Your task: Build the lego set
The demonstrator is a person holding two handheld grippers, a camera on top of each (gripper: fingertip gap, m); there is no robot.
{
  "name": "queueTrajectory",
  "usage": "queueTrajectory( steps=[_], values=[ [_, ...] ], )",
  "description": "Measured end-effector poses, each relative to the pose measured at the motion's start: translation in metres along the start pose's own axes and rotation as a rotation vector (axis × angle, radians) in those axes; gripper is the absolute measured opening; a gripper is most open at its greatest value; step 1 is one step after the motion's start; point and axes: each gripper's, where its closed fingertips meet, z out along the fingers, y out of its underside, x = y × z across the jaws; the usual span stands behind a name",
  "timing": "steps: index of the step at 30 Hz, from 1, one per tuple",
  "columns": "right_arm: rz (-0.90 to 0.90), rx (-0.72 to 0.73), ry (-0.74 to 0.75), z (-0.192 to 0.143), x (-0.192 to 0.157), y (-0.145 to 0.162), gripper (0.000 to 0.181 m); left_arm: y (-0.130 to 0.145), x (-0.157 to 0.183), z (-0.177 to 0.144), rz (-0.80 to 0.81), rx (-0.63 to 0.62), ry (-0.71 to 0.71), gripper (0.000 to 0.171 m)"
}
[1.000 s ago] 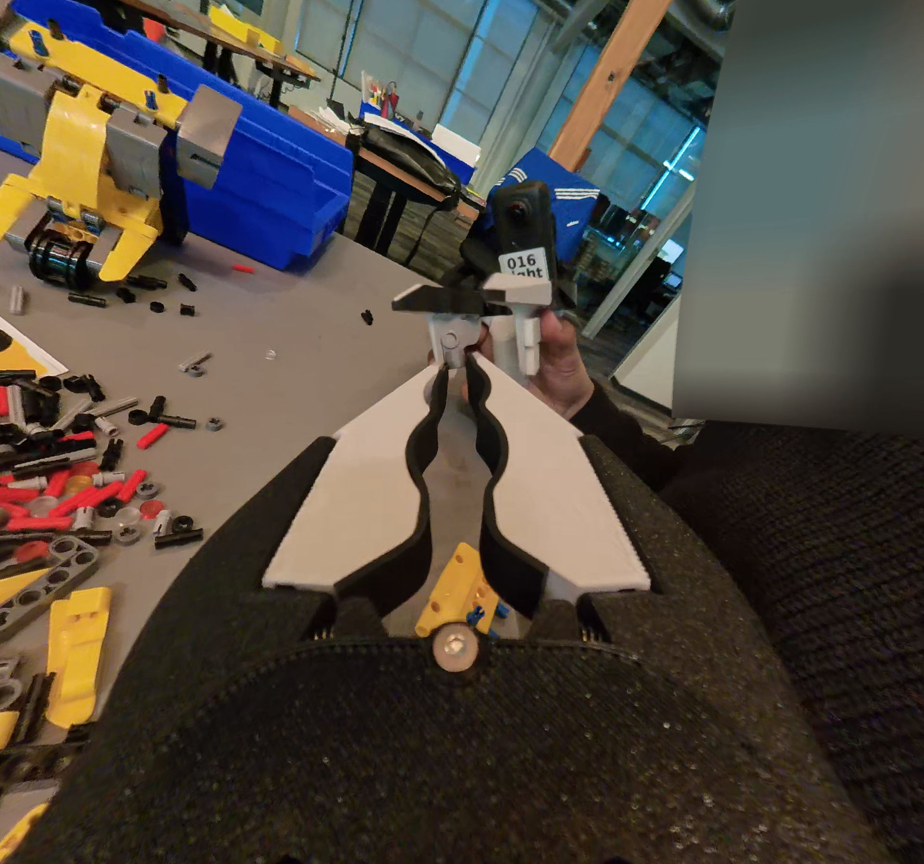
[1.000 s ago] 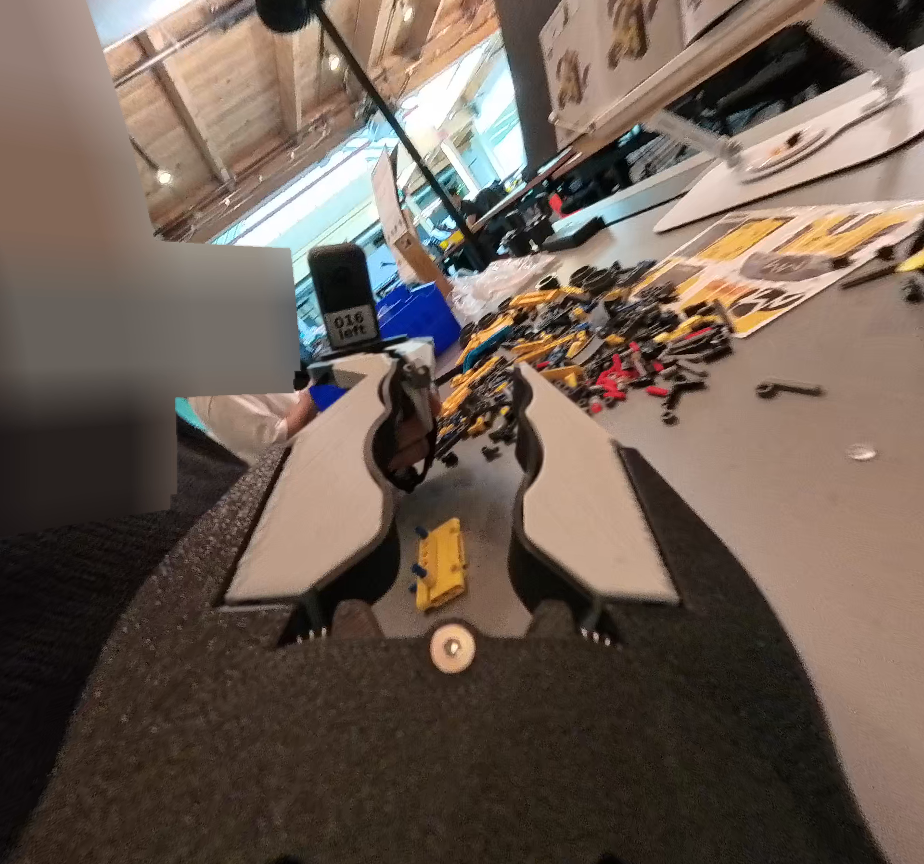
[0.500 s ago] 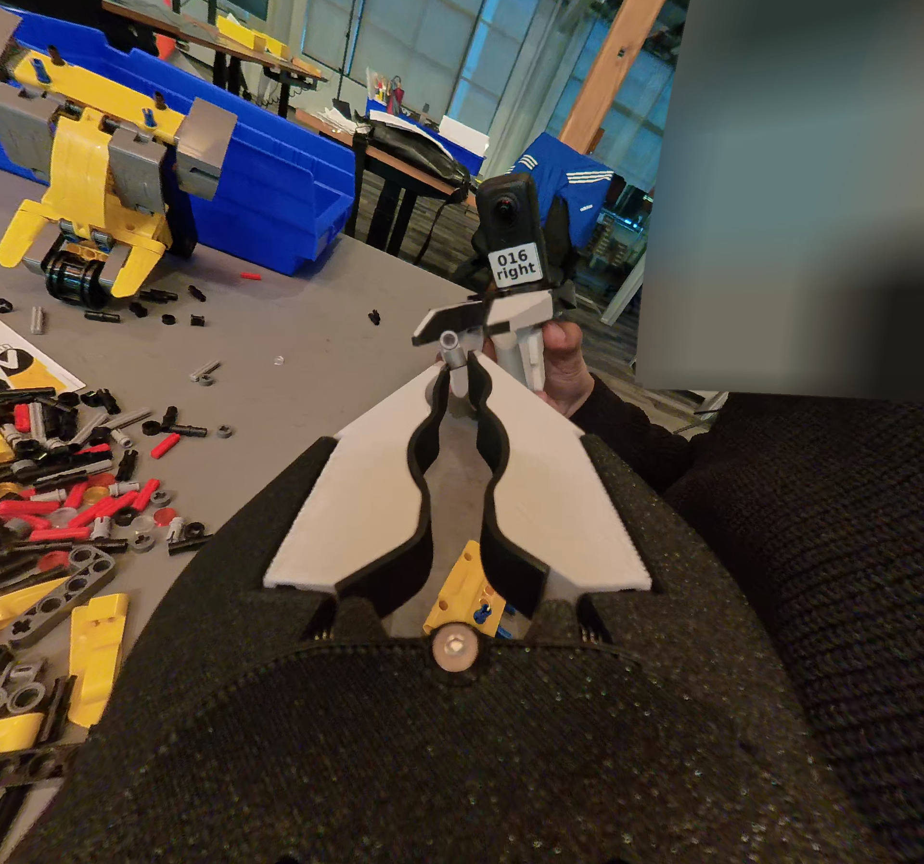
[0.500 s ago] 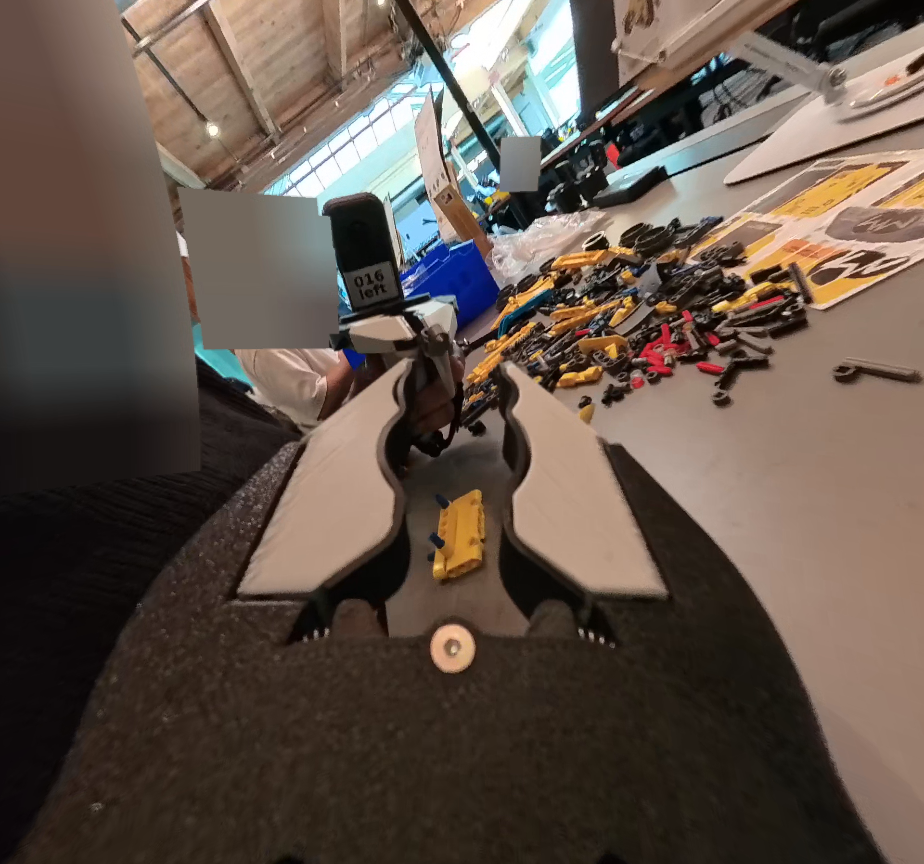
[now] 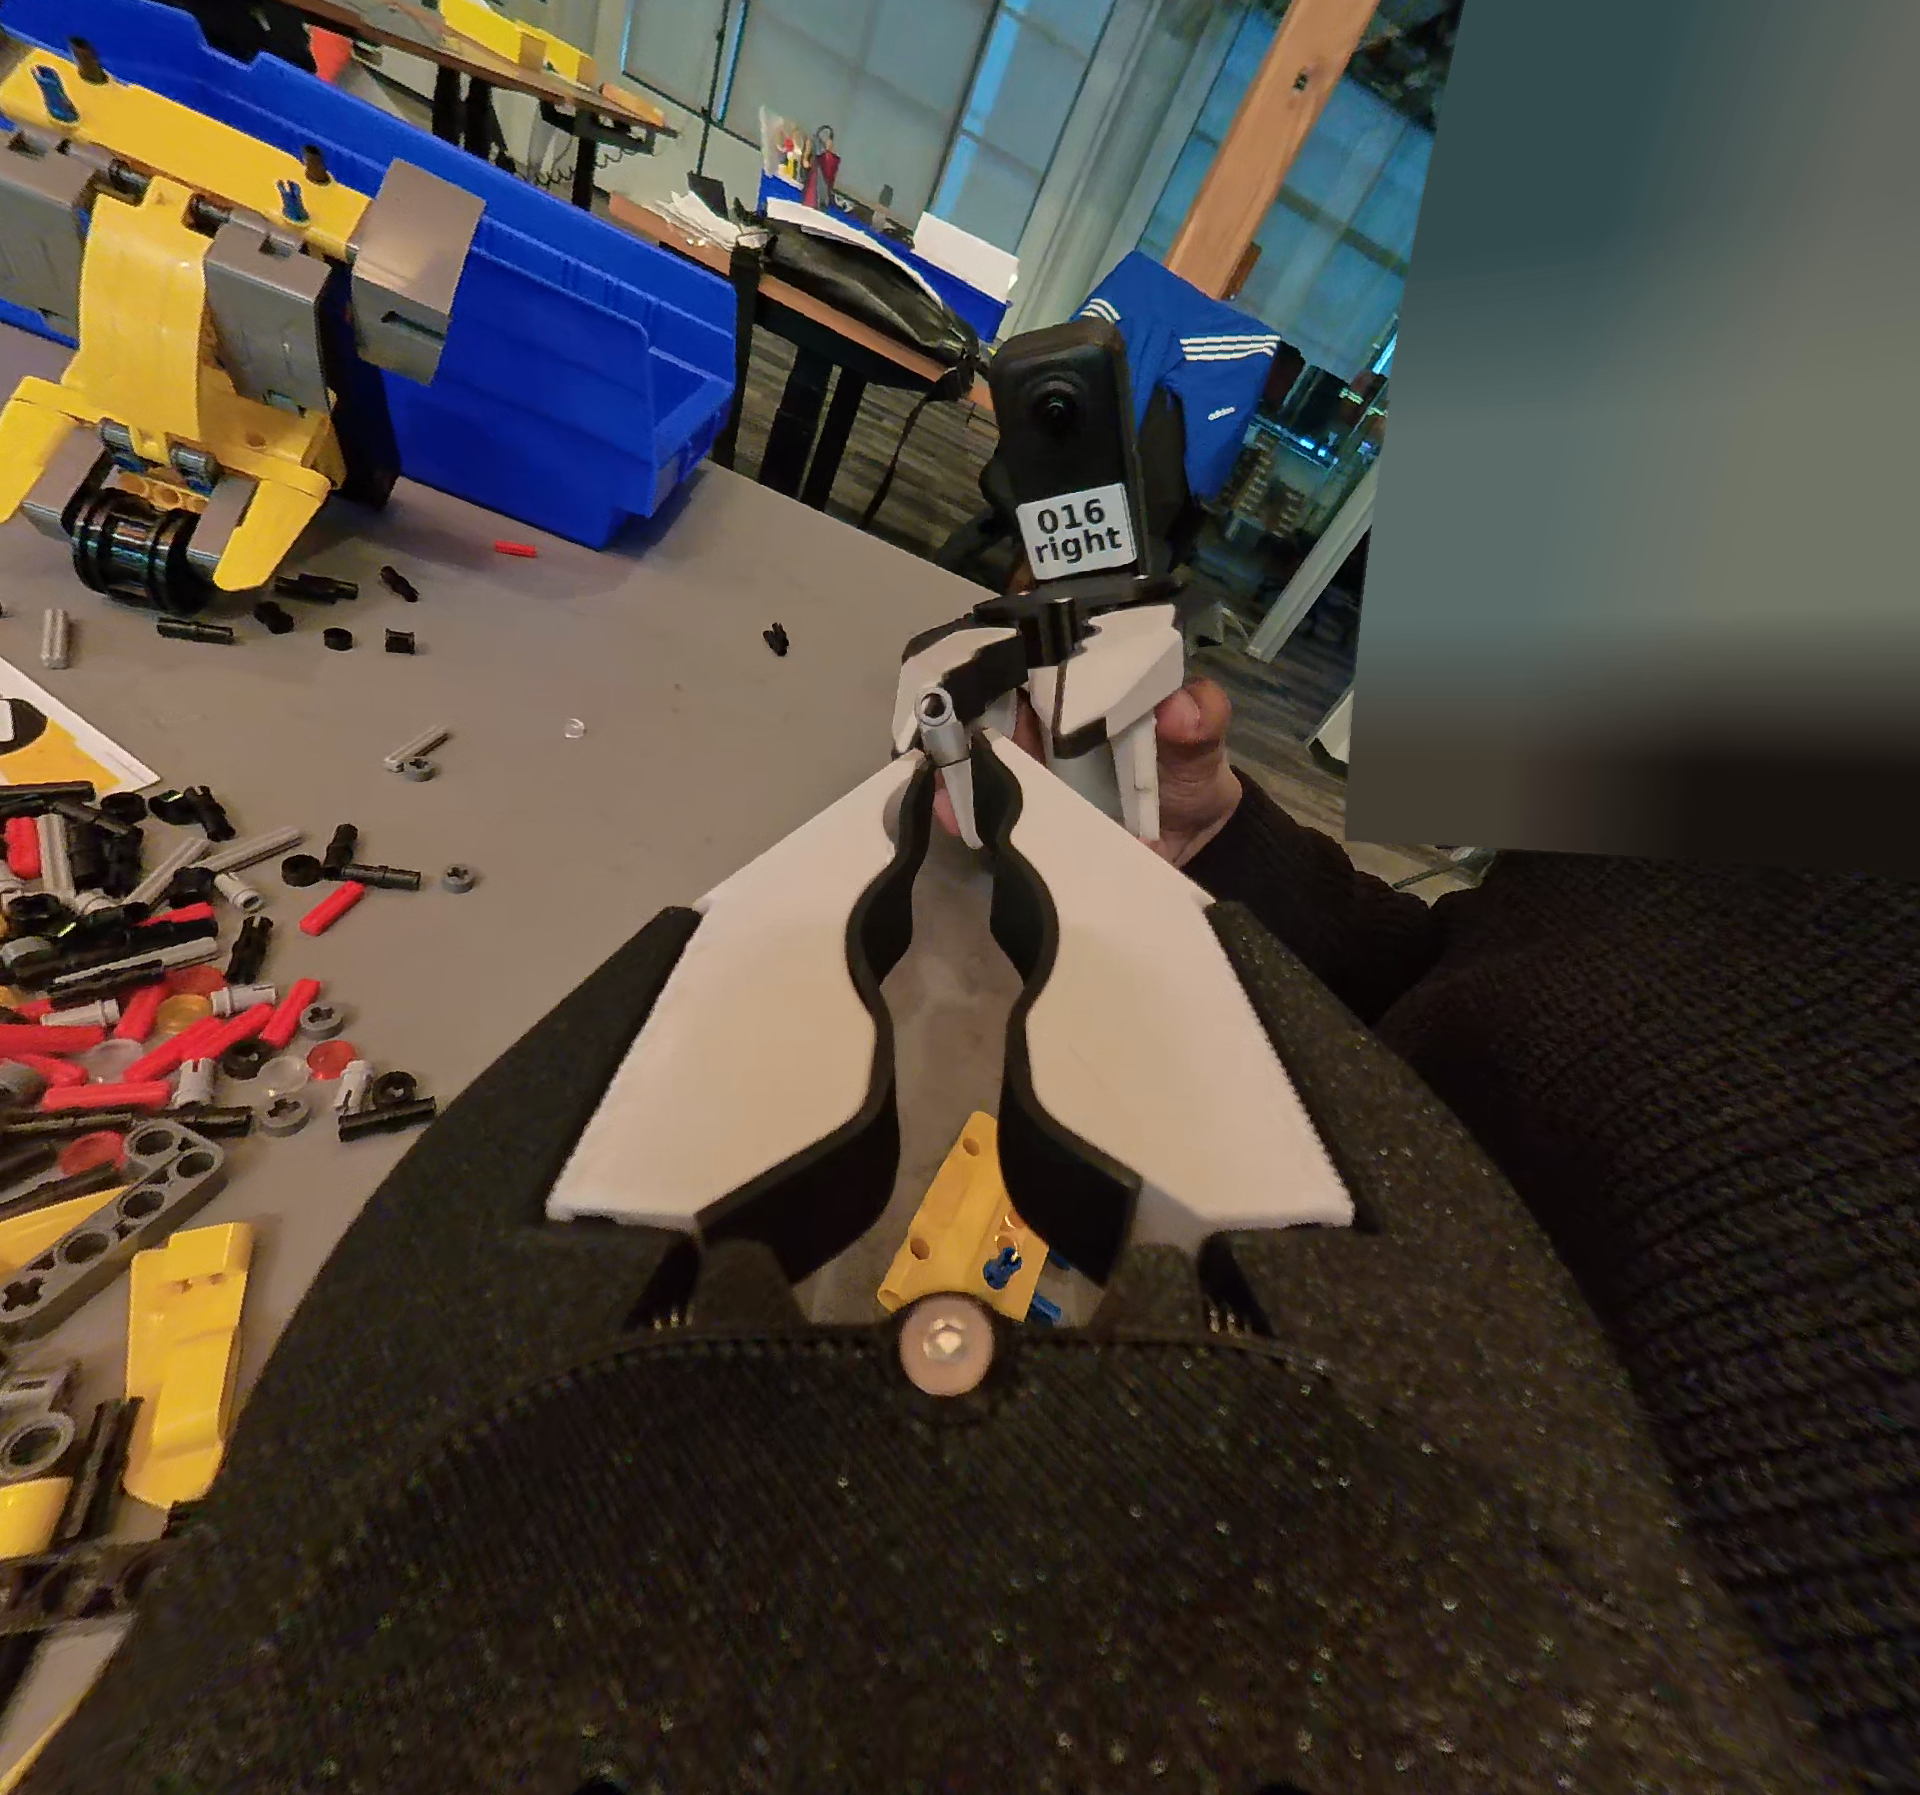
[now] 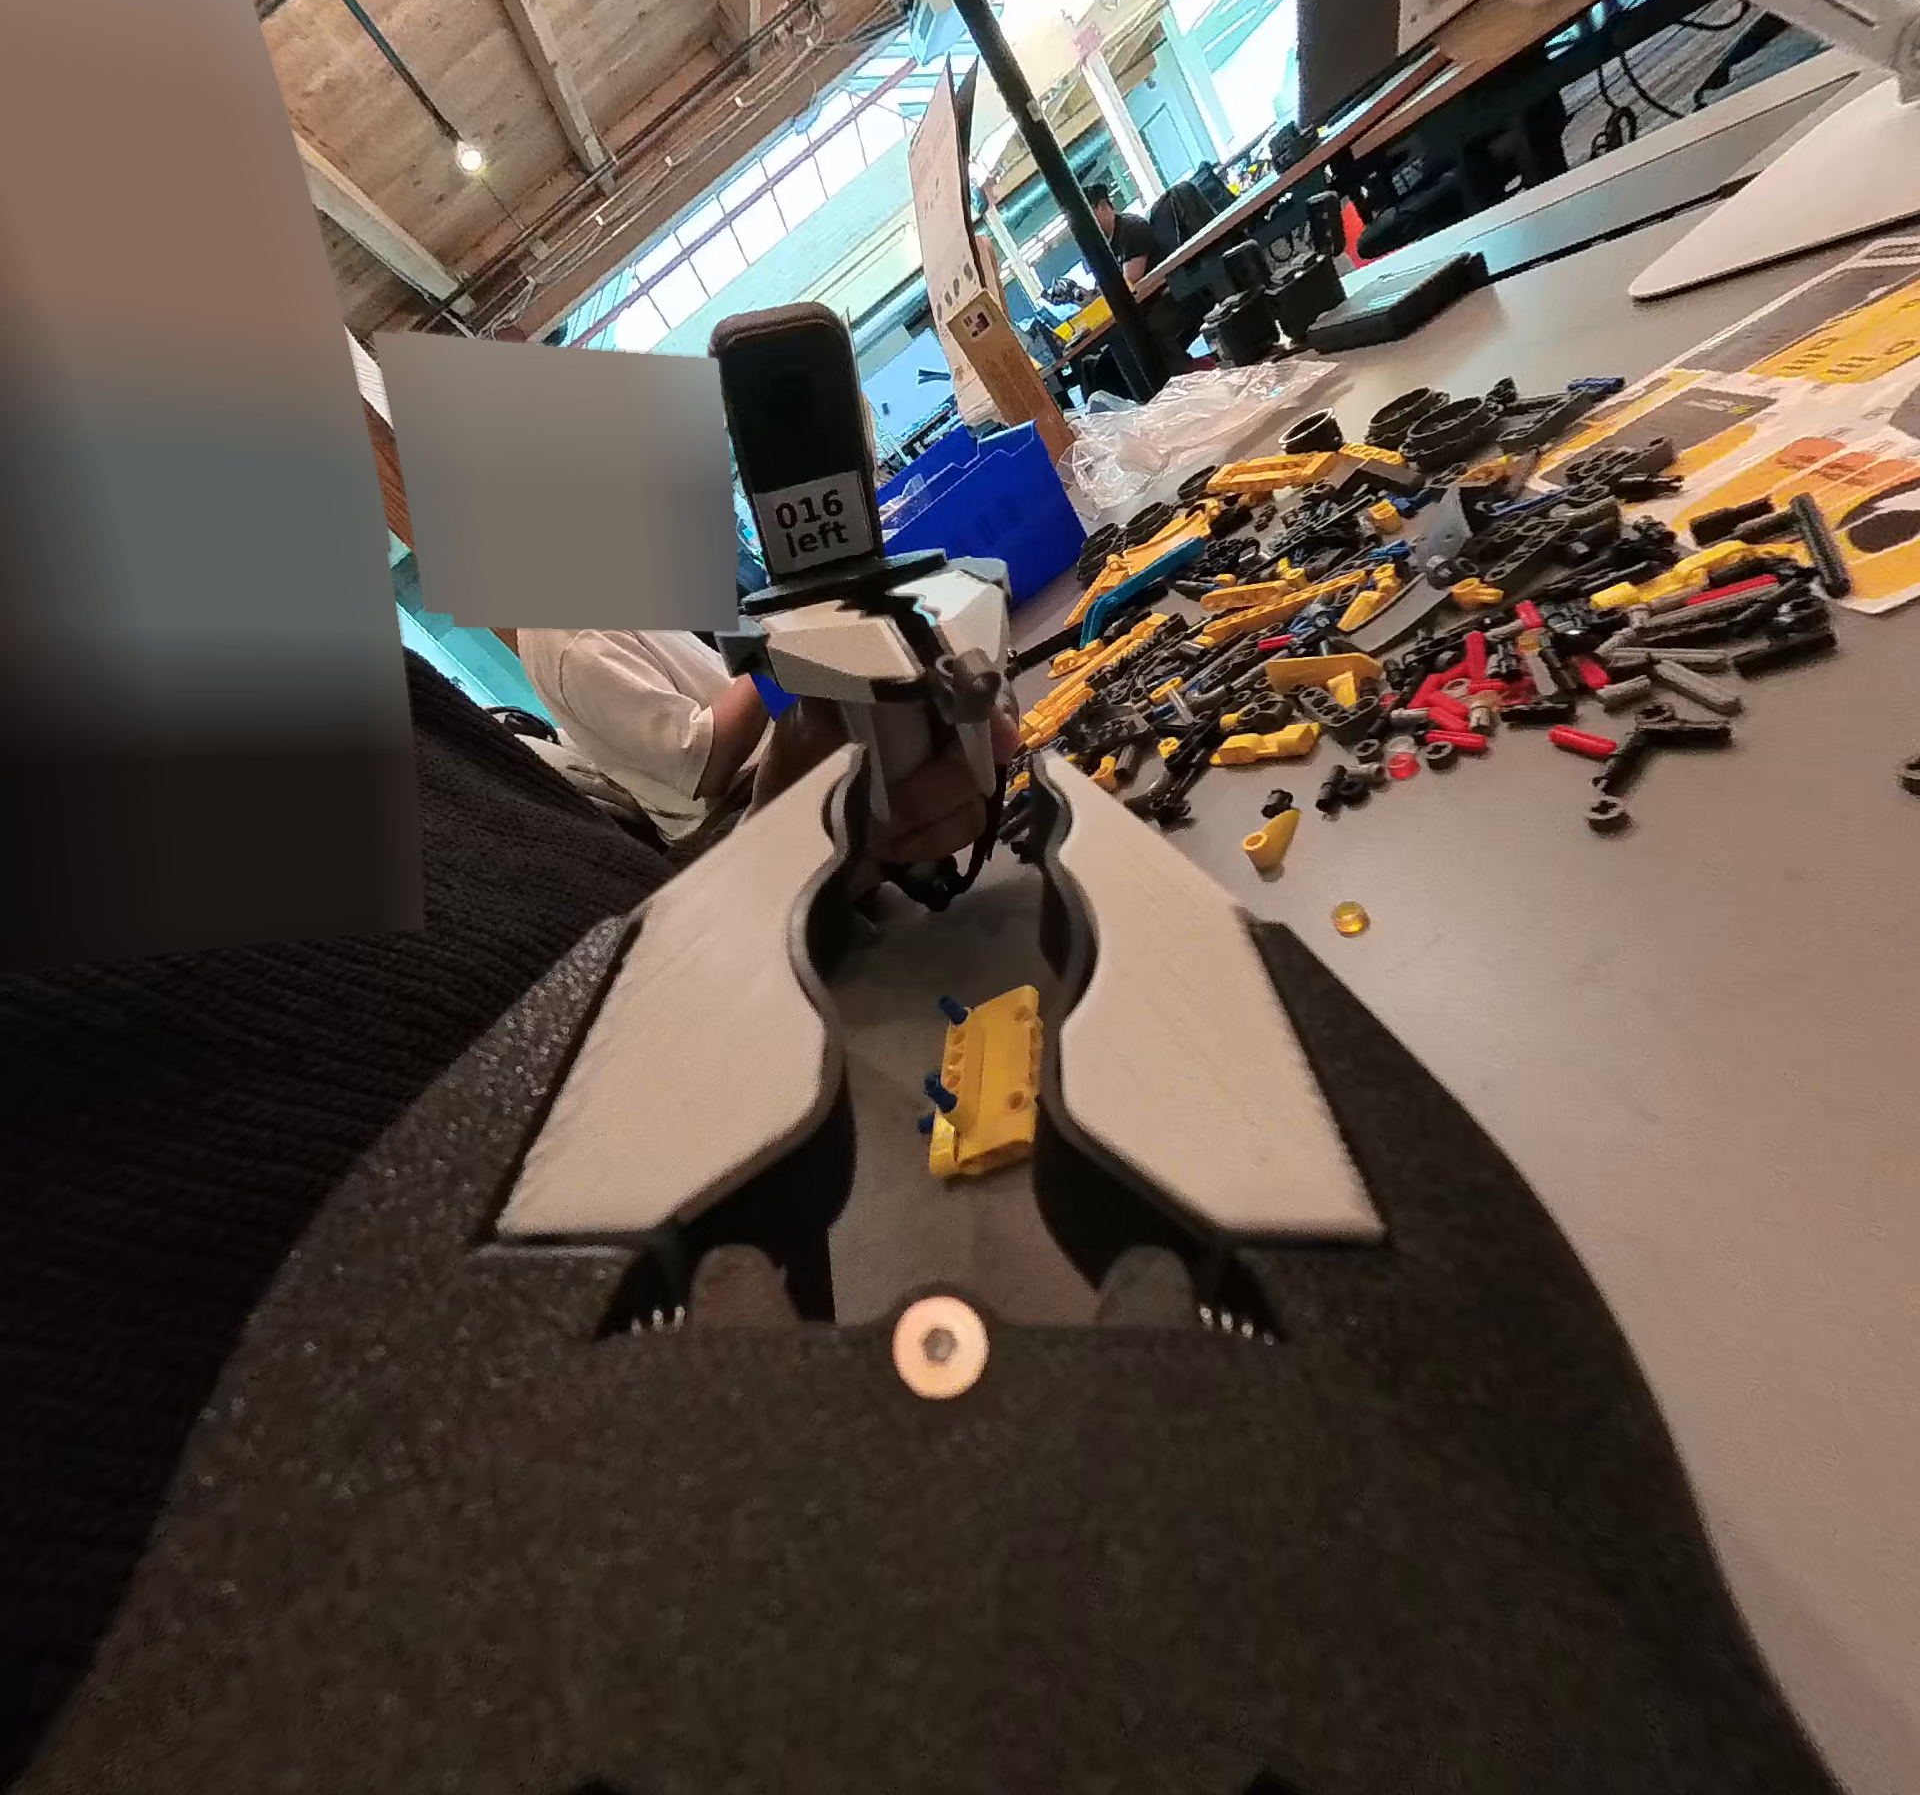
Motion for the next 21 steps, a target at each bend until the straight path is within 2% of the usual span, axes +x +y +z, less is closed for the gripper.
queueTrajectory(
  steps=[21],
  values=[
    [0.014,0.007,0.015,-0.0004,0.0034,-0.0009,0.027,0.0024,-0.0027,0.0007,-0.021,-0.010,-0.004,0.005]
  ],
)
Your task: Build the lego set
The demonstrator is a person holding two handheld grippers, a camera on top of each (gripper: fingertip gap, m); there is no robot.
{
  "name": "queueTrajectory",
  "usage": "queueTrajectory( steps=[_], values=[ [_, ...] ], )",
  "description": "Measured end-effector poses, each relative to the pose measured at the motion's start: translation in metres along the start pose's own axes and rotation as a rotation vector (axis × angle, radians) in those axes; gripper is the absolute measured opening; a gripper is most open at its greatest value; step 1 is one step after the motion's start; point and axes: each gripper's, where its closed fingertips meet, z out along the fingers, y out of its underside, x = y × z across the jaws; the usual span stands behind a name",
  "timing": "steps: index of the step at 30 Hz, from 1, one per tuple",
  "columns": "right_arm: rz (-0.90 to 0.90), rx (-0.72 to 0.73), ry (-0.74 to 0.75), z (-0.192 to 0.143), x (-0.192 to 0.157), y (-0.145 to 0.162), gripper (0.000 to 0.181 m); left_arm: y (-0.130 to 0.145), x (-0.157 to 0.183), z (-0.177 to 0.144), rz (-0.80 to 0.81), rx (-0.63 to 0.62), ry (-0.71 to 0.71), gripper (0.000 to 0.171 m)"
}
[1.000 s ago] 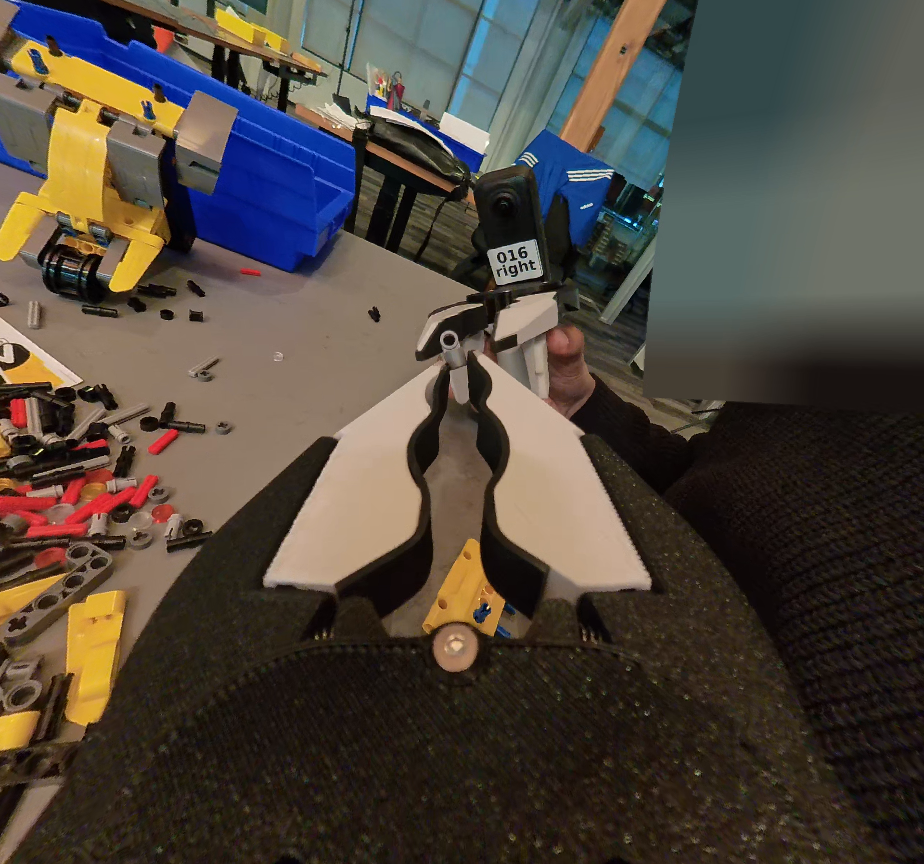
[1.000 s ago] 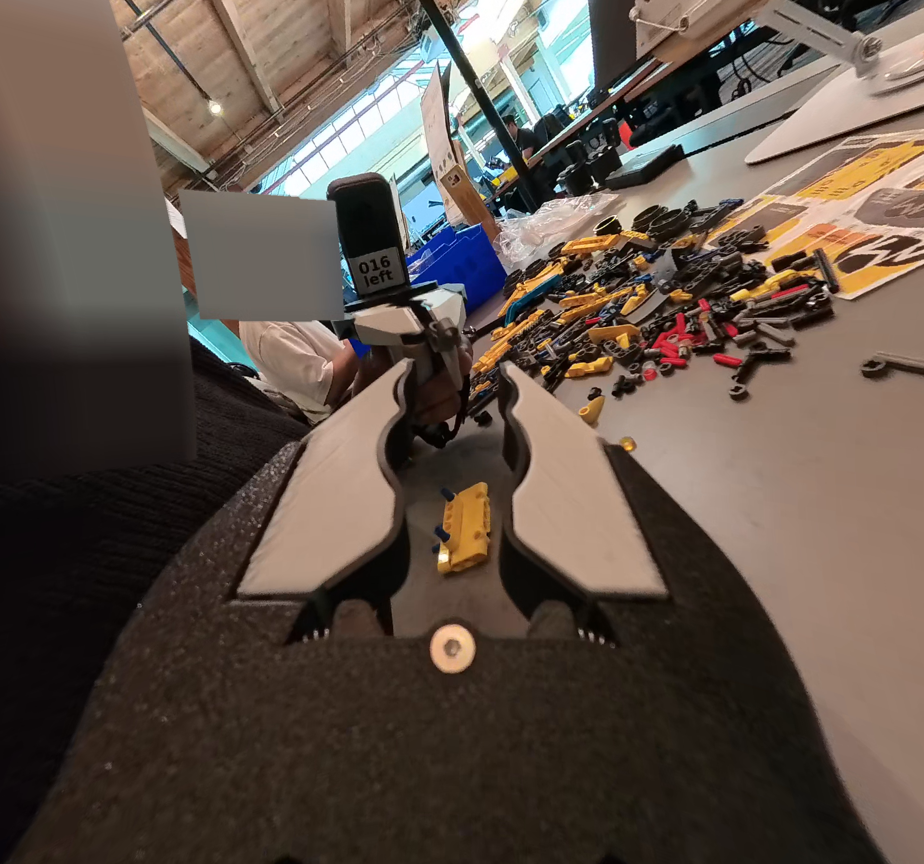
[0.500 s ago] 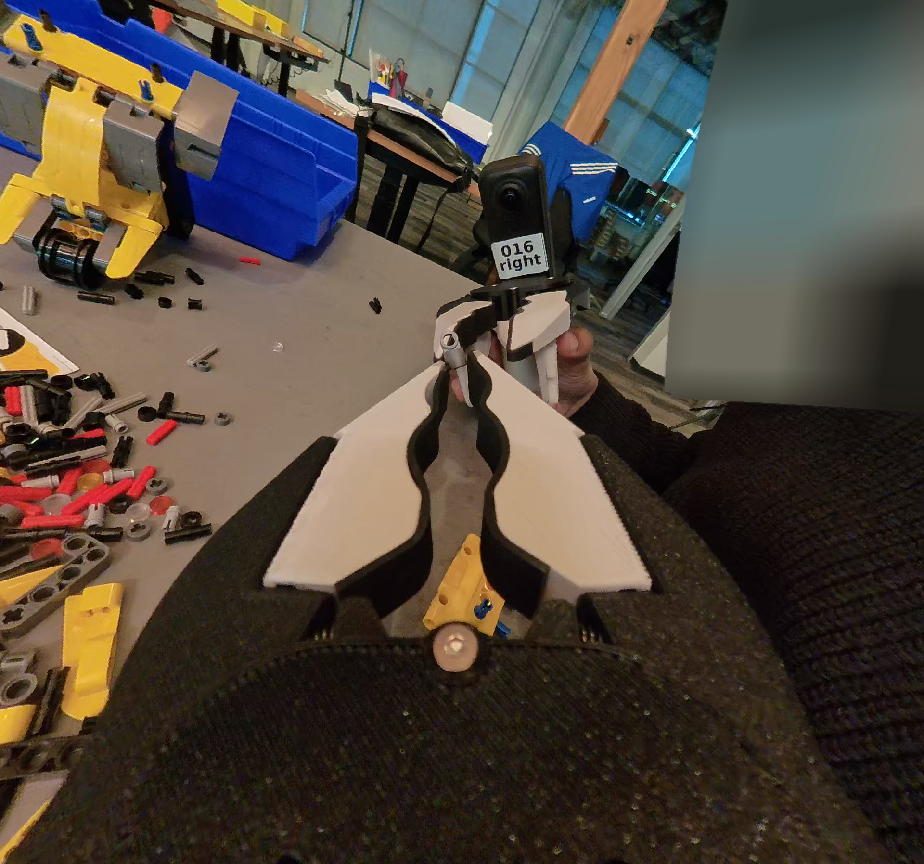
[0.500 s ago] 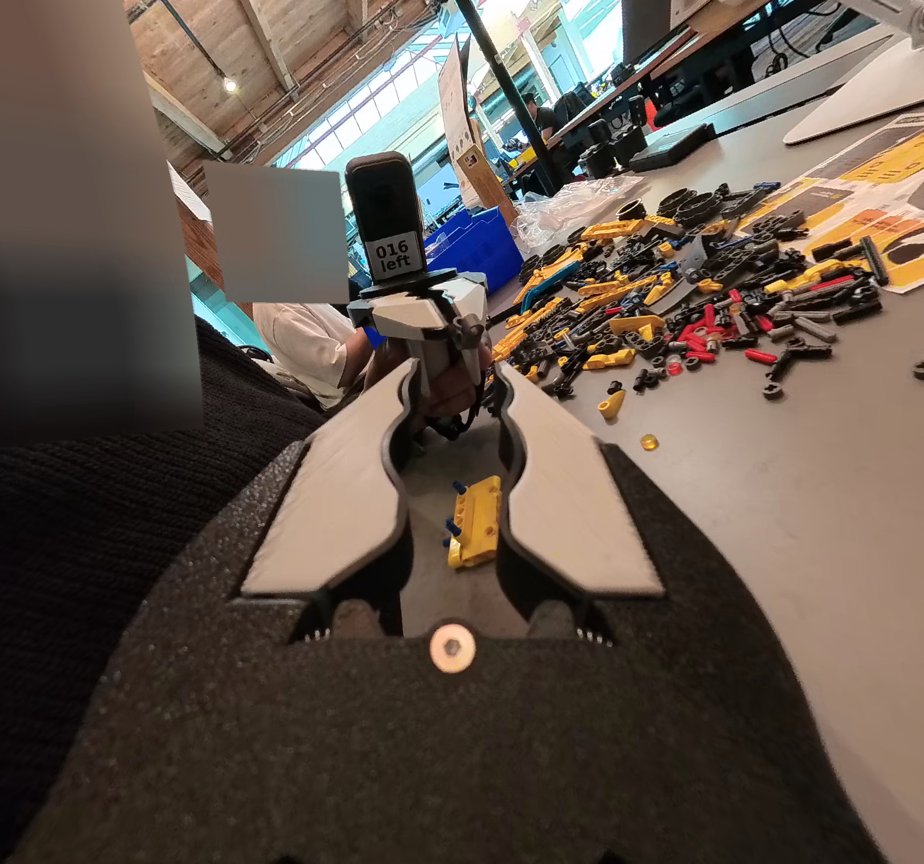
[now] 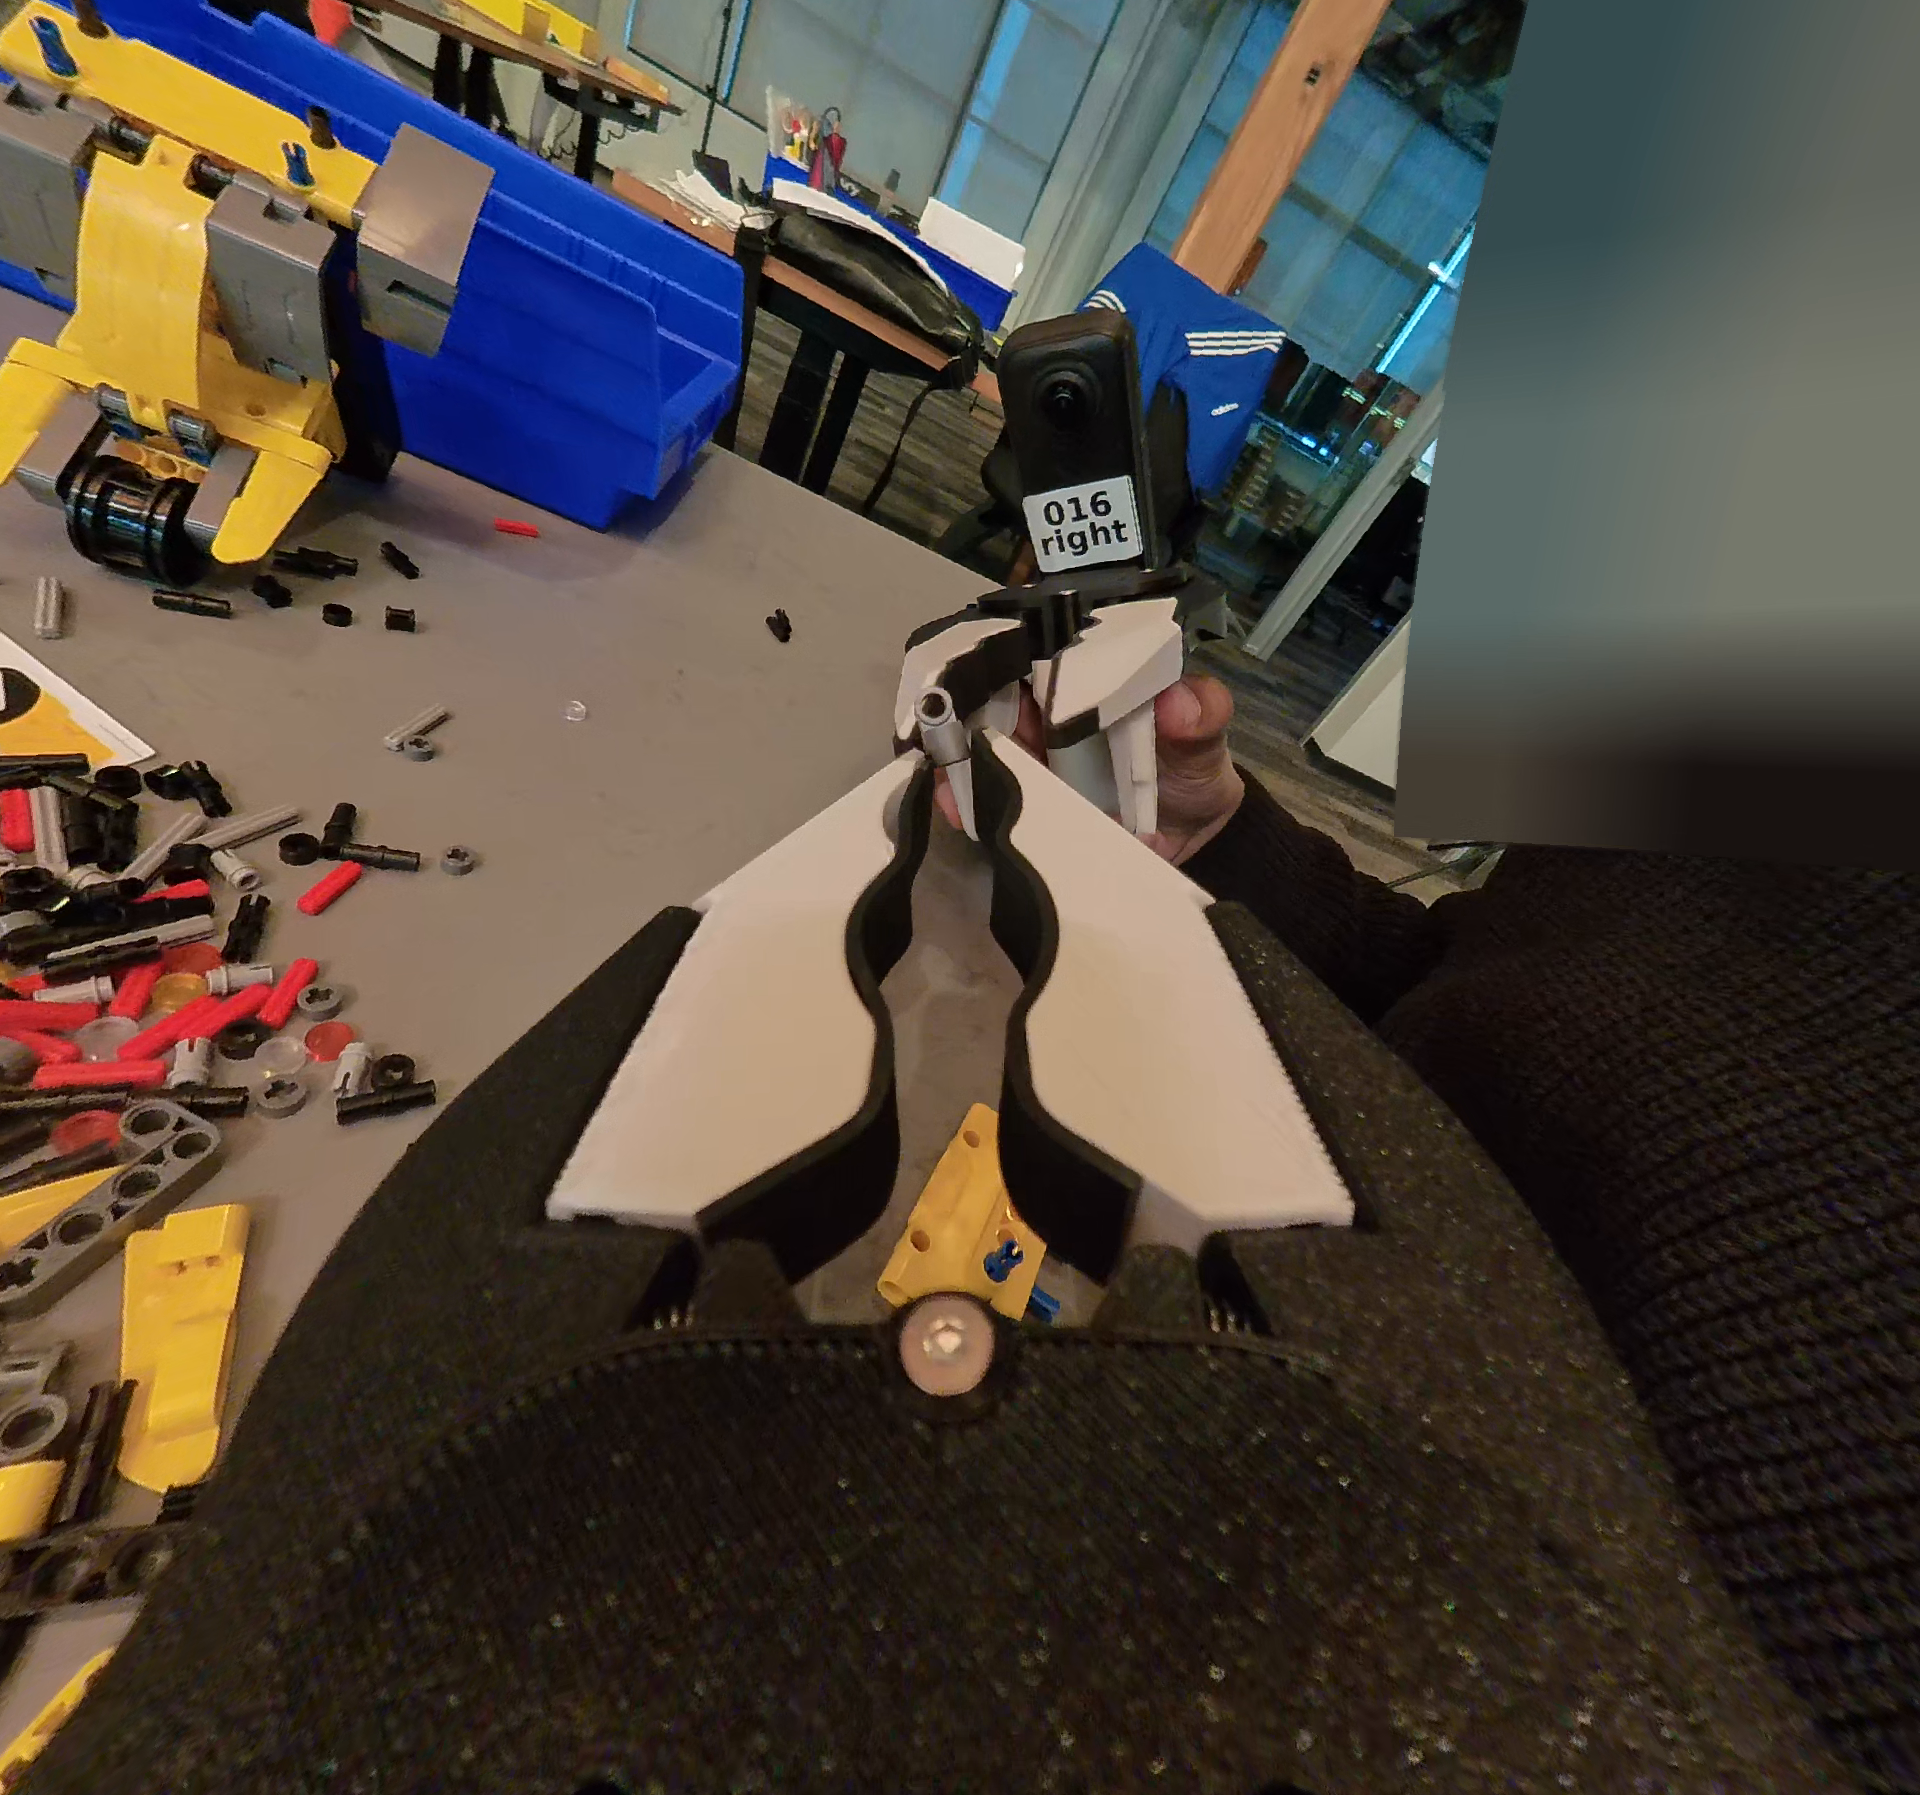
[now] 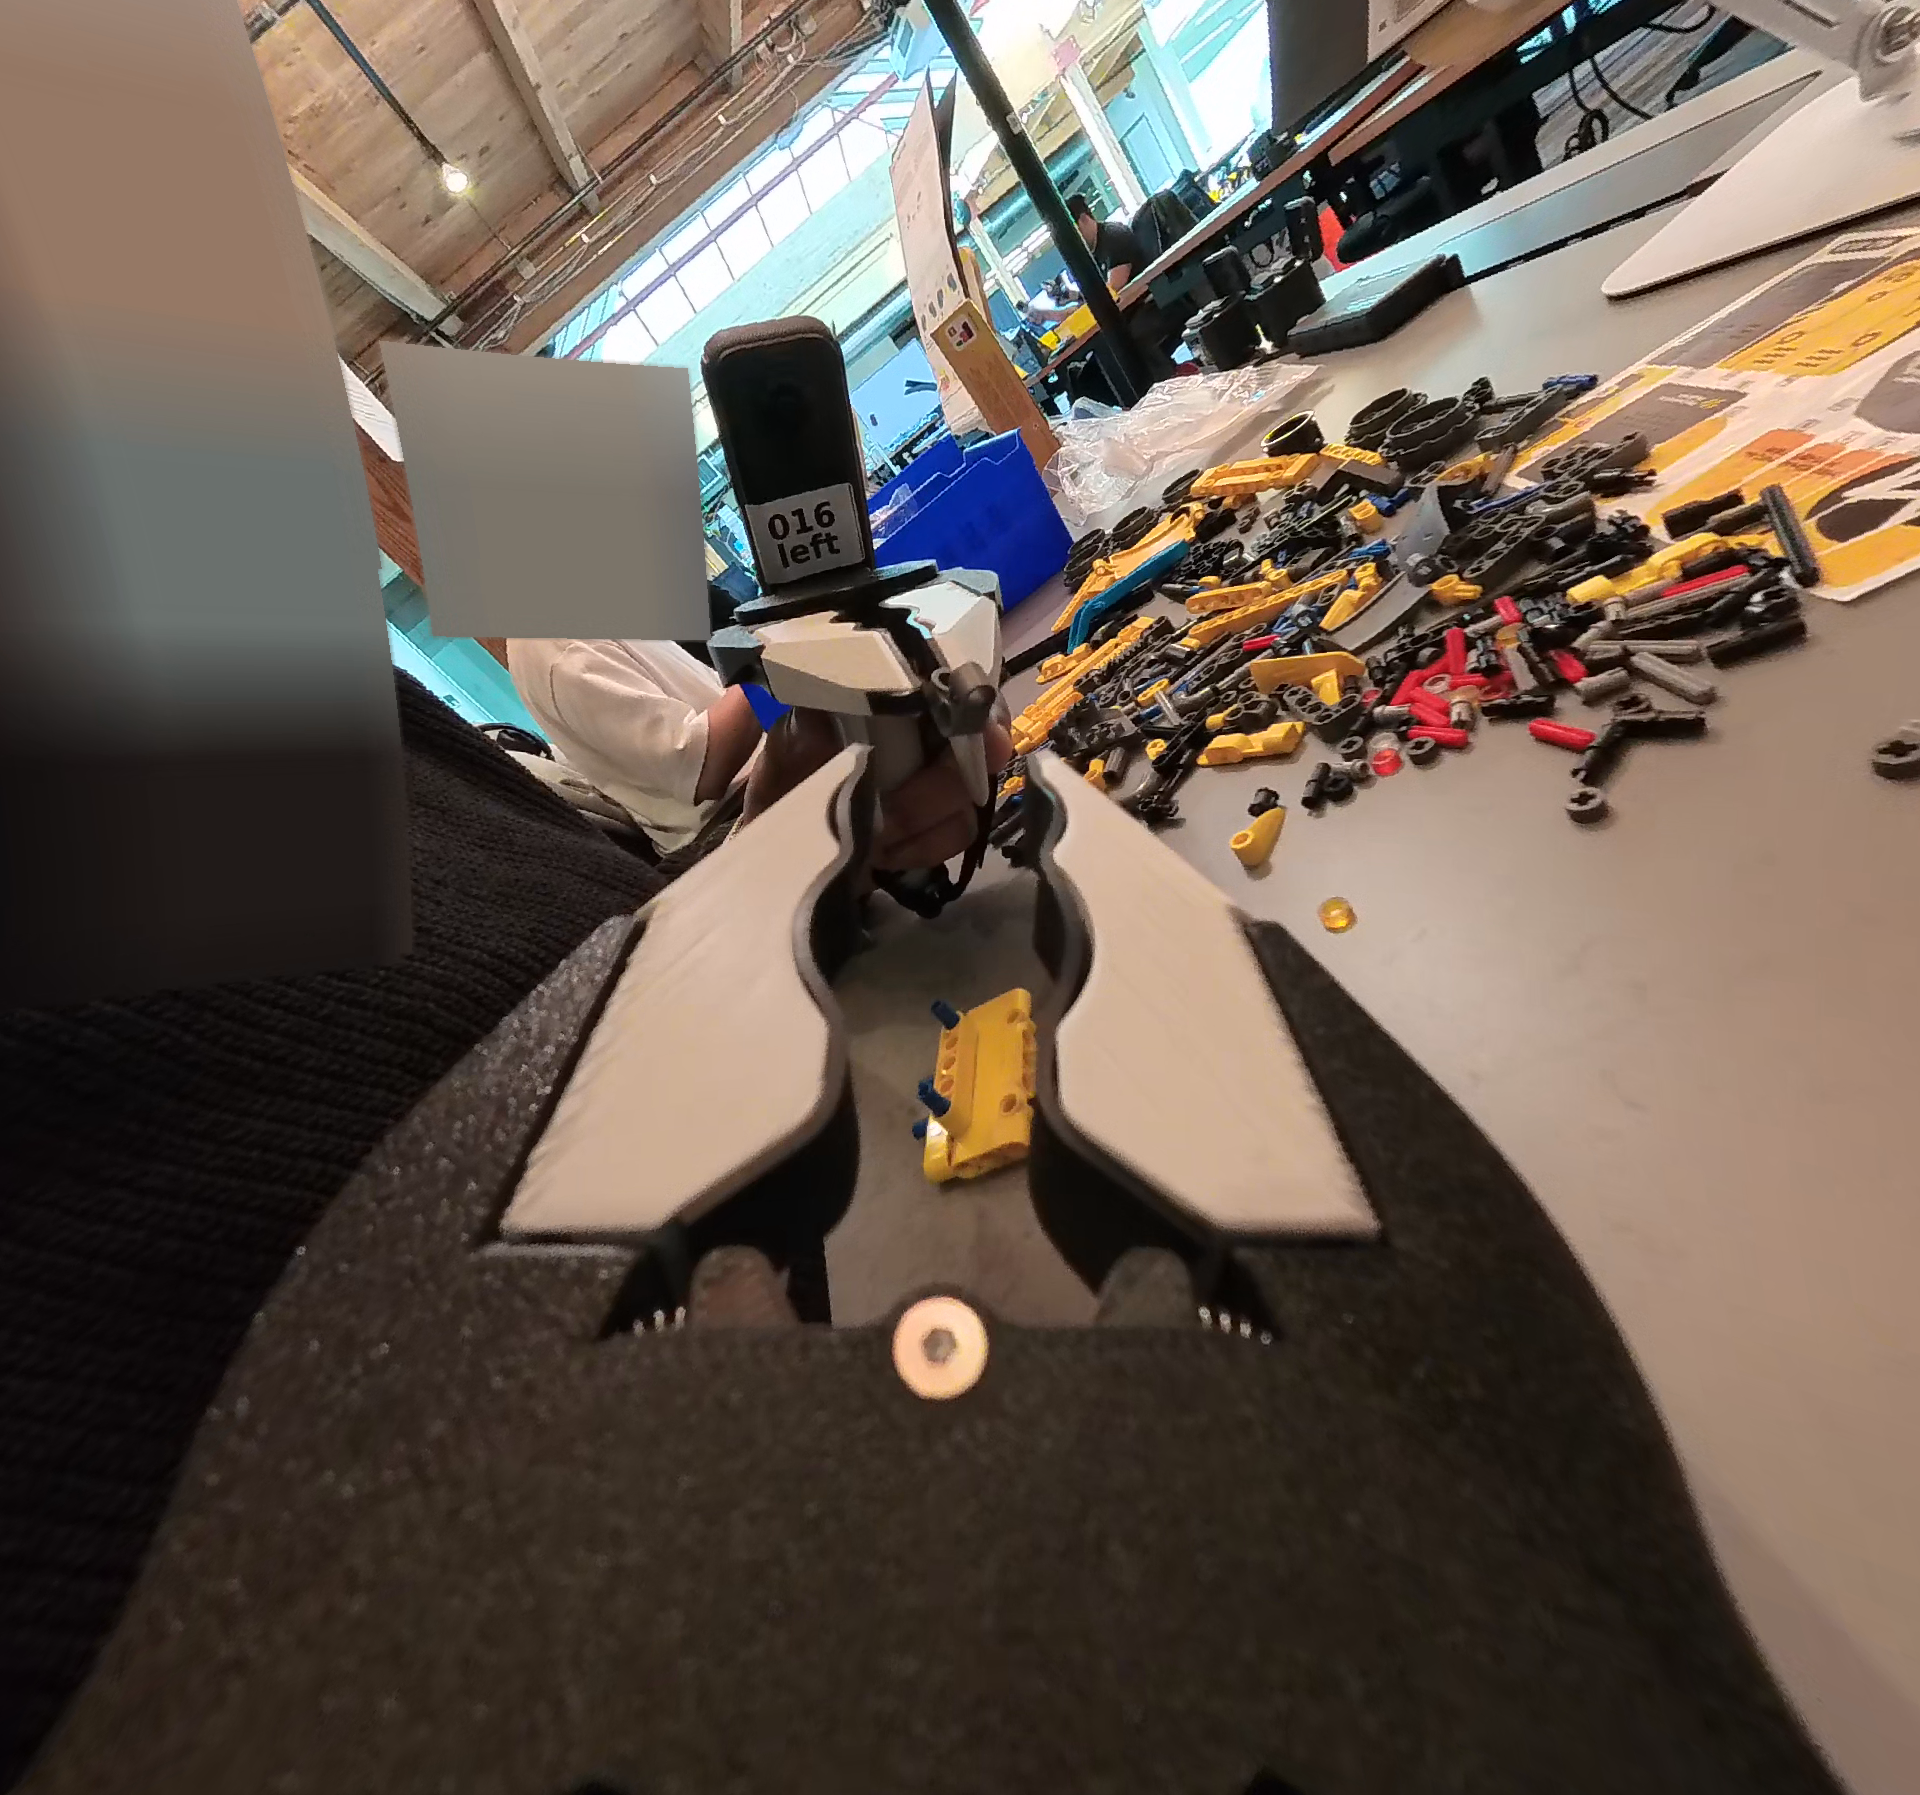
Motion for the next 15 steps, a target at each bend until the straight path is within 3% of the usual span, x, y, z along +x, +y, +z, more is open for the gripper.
queueTrajectory(
  steps=[15],
  values=[
    [-0.003,0.001,0.025,0.0003,0.0031,-0.0001,0.028,0.0052,0.0017,0.0028,-0.007,-0.028,0.013,0.006]
  ],
)
